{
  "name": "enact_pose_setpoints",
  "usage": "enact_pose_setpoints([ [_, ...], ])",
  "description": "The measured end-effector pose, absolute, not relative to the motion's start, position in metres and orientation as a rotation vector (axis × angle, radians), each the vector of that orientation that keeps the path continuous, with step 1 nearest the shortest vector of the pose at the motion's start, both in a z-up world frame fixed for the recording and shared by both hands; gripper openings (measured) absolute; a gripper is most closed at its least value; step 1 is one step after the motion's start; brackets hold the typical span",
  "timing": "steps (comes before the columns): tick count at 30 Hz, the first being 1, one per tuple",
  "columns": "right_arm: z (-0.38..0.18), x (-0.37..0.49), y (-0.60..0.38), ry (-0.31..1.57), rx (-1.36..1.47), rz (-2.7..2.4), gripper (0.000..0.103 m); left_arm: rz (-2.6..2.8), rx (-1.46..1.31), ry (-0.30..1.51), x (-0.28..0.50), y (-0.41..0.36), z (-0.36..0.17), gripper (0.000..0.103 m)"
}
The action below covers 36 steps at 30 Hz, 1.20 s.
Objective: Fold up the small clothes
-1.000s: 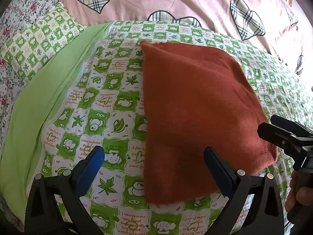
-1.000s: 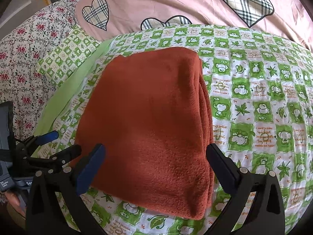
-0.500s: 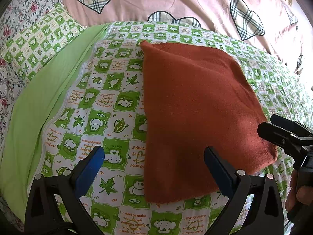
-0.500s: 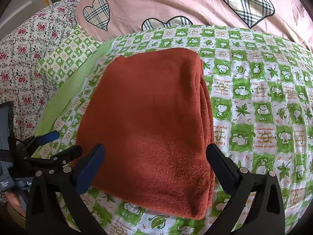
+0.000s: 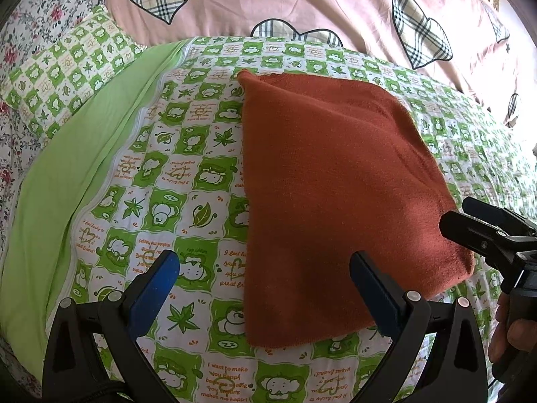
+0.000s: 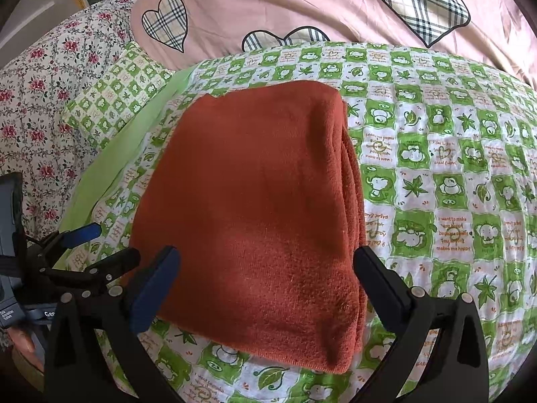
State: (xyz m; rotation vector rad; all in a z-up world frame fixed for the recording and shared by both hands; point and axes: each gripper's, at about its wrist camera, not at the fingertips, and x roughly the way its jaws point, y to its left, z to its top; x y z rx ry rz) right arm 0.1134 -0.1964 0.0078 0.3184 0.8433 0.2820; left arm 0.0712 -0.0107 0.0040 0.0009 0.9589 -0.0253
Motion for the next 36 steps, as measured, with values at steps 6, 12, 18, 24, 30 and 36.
enact_pose_setpoints([
  [6, 0.0075, 0.1122, -0.1960, 0.841, 0.320, 0.283, 0.102, -0.026, 0.003, 0.959, 0.0712, -0.0113, 0.0039, 0.102],
  [12, 0.0076, 0.1131, -0.1962, 0.841, 0.322, 0.284, 0.102, -0.030, 0.005, 0.955, 0.0734, -0.0113, 0.0059, 0.102],
  [18, 0.0082, 0.1142, -0.1978, 0.838, 0.326, 0.281, 0.102, -0.036, 0.005, 0.956, 0.0755, -0.0108, 0.0061, 0.102],
  [24, 0.0088, 0.1141, -0.1975, 0.836, 0.326, 0.281, 0.102, -0.040, 0.007, 0.957, 0.0764, -0.0106, 0.0056, 0.102],
  [30, 0.0103, 0.1150, -0.1978, 0.833, 0.330, 0.285, 0.102, -0.045, 0.007, 0.940, 0.0759, -0.0101, 0.0073, 0.102],
  [36, 0.0118, 0.1168, -0.1981, 0.828, 0.332, 0.289, 0.102, -0.048, 0.003, 0.944, 0.0764, -0.0106, 0.0076, 0.102],
])
